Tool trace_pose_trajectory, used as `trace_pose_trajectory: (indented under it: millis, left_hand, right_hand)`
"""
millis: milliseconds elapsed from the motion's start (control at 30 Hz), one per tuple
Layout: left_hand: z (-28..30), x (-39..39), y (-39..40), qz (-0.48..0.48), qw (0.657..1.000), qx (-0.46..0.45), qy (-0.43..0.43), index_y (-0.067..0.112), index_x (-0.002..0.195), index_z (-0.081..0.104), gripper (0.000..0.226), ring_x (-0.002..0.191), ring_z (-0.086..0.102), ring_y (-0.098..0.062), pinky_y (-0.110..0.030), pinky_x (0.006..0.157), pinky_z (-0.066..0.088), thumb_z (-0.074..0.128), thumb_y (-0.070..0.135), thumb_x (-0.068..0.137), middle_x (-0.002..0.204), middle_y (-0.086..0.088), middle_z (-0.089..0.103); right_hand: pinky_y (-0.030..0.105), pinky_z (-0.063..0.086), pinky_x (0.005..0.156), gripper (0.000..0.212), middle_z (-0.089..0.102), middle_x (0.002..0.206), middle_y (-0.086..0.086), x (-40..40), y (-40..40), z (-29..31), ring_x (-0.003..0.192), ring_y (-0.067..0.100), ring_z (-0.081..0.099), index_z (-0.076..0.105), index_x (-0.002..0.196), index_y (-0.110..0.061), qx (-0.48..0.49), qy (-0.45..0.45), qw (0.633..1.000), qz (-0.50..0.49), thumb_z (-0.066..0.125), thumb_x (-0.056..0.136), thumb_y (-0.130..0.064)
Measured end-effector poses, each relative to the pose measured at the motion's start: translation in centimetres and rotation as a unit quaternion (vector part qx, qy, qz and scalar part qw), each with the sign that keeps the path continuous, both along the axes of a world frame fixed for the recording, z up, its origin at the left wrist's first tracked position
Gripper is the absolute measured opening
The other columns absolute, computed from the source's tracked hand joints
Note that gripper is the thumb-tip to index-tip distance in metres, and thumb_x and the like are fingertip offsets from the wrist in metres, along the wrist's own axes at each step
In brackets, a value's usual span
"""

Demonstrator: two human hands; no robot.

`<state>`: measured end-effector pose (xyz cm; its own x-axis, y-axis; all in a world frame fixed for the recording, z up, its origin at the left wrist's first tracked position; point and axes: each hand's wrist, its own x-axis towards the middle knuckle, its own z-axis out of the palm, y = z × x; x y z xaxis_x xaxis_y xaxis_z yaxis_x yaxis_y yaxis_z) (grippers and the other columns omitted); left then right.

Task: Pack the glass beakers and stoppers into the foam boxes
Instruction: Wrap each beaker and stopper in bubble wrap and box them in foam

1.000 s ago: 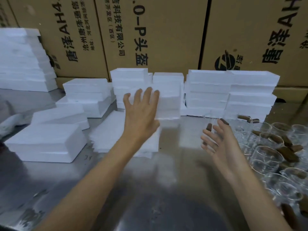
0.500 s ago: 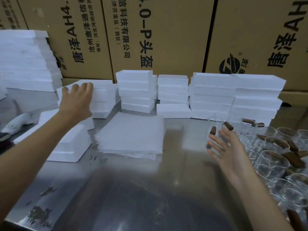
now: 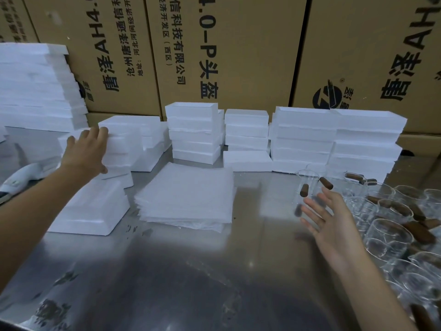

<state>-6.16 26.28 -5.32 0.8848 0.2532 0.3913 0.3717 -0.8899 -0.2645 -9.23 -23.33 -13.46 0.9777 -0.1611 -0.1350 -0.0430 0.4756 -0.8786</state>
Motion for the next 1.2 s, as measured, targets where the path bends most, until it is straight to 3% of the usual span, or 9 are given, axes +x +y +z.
trace_pose_trajectory:
  millis: [167,267,433,667,800,900,1033,1200]
  left_hand:
    - [-0.1,-0.2,0.6,-0.019,1.0,0.021,-0.008,0.001,0.113,0.041,0.083,0.095,0.052,-0.041,-0.054,0.073,0.047,0.096,0.01,0.05,0.106,-0.022,0.05]
    - [-0.5,-0.1,0.6,-0.021,1.0,0.006,-0.005,-0.002,0.116,0.042,0.083,0.098,0.05,-0.043,-0.055,0.074,0.046,0.094,0.005,0.052,0.11,-0.025,0.049]
    - [-0.6,0.3,-0.2,0.007,1.0,0.001,-0.028,0.0,0.129,0.038,0.08,0.105,0.046,-0.04,-0.054,0.082,0.045,0.081,0.0,0.061,0.115,-0.022,0.047]
    - [-0.5,1.0,-2.6,-0.007,1.0,0.015,-0.009,0.01,0.155,0.011,0.108,0.136,0.026,-0.04,-0.055,0.107,0.032,0.075,0.014,0.068,0.147,-0.02,0.028]
    - [-0.1,1.4,-6.2,-0.054,0.998,0.017,-0.03,0.007,0.155,0.013,0.102,0.143,0.016,-0.042,-0.054,0.114,0.025,0.073,0.017,0.074,0.154,-0.023,0.021]
    - [-0.4,2.4,-10.2,-0.145,0.989,0.002,-0.038,0.008,0.155,0.018,0.09,0.147,0.013,-0.04,-0.05,0.117,0.02,0.068,0.023,0.082,0.158,-0.021,0.018]
    - [-2.4,4.7,-16.1,-0.262,0.963,-0.055,0.0,0.013,0.154,0.022,0.081,0.148,0.013,-0.034,-0.048,0.116,0.023,0.065,0.031,0.088,0.159,-0.016,0.017]
    - [-4.3,9.7,-22.2,-0.286,0.944,-0.154,0.051,0.017,0.152,0.025,0.072,0.146,0.015,-0.031,-0.046,0.114,0.022,0.06,0.04,0.093,0.16,-0.012,0.016]
  right_hand:
    - [0.033,0.049,0.088,0.027,0.066,0.125,0.009,0.0,0.1,-0.1,0.109,0.02,0.064,0.06,0.115,-0.024,-0.001,0.0,1.0,-0.001,0.059,0.094,-0.04]
    - [0.034,0.049,0.092,0.028,0.065,0.126,0.01,0.1,0.1,-0.1,0.107,0.02,0.064,0.061,0.117,-0.023,-0.002,-0.001,1.0,-0.004,0.058,0.094,-0.039]
    - [0.036,0.047,0.096,0.03,0.065,0.127,0.01,0.1,0.1,-0.1,0.108,0.02,0.064,0.061,0.12,-0.023,-0.001,0.0,1.0,-0.002,0.058,0.094,-0.039]
    - [0.033,0.049,0.091,0.035,0.066,0.126,0.008,0.1,0.1,-0.2,0.108,0.019,0.064,0.061,0.12,-0.02,-0.002,0.013,1.0,0.006,0.061,0.092,-0.04]
    - [0.034,0.048,0.093,0.036,0.066,0.125,0.009,0.1,0.1,-0.4,0.114,0.02,0.063,0.061,0.122,-0.019,-0.011,0.022,1.0,0.003,0.061,0.092,-0.039]
    - [0.035,0.047,0.096,0.02,0.064,0.124,0.013,0.2,0.4,-0.7,0.118,0.025,0.061,0.064,0.11,-0.022,-0.023,0.028,0.999,-0.001,0.057,0.095,-0.034]
    - [0.036,0.051,0.091,0.007,0.064,0.109,0.015,0.9,1.0,-1.4,0.1,0.025,0.061,0.062,0.096,-0.018,-0.044,0.03,0.998,-0.021,0.062,0.094,-0.024]
    - [0.03,0.055,0.075,0.016,0.063,0.091,0.009,3.0,1.2,-2.6,0.081,0.016,0.063,0.065,0.103,-0.009,-0.113,0.002,0.992,-0.051,0.067,0.091,-0.019]
